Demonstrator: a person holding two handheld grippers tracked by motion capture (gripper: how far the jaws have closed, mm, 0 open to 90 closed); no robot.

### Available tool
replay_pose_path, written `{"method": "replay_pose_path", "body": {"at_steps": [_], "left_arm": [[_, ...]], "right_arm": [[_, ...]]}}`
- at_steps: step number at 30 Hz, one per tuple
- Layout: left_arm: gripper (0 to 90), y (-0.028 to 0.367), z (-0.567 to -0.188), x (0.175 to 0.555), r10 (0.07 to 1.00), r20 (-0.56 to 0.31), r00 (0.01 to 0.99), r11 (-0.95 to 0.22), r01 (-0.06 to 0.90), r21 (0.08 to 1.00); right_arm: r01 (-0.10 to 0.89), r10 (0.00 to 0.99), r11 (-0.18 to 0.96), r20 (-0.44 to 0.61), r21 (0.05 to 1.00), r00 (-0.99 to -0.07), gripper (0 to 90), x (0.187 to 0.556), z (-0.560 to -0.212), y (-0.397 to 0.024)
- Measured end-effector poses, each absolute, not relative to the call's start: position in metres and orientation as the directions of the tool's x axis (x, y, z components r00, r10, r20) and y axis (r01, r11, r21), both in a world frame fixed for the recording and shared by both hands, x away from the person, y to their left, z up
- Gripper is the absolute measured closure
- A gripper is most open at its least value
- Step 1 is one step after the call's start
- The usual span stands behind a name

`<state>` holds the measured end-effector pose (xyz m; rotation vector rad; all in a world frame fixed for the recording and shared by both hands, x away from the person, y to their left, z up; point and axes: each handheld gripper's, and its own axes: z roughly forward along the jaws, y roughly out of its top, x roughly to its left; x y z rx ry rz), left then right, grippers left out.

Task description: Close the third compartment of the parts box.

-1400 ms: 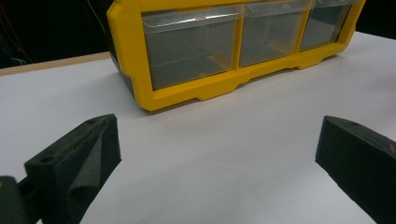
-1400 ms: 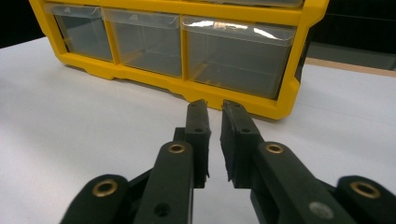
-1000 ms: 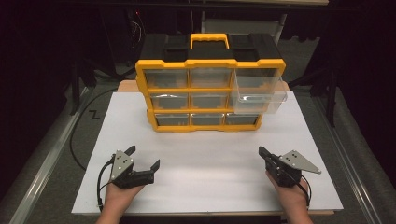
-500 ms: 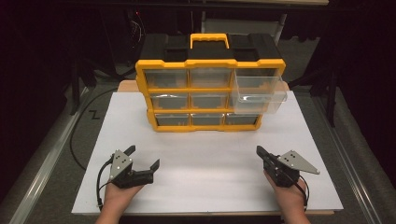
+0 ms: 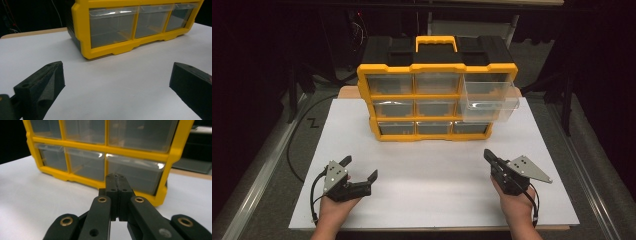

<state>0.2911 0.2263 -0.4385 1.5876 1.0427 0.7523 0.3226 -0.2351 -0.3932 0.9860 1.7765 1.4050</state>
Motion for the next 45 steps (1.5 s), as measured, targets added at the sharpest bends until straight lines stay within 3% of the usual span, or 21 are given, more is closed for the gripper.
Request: {"method": "replay_pose_path", "body": {"at_steps": [19, 45], "left_arm": [[1.3, 0.227, -0.438, 0.292, 0.905, -0.019, 0.424, -0.11, 0.279, 0.954], [0.9, 0.224, -0.437, 0.291, 0.897, 0.0, 0.442, -0.123, 0.249, 0.961]], "right_arm": [[0.08, 0.865, 0.102, -0.049, 0.992, -0.5, 90.0, 0.322, -0.351, -0.229], [-0.006, 0.864, 0.091, -0.082, 0.996, -0.497, 90.0, 0.323, -0.303, -0.208]]}}
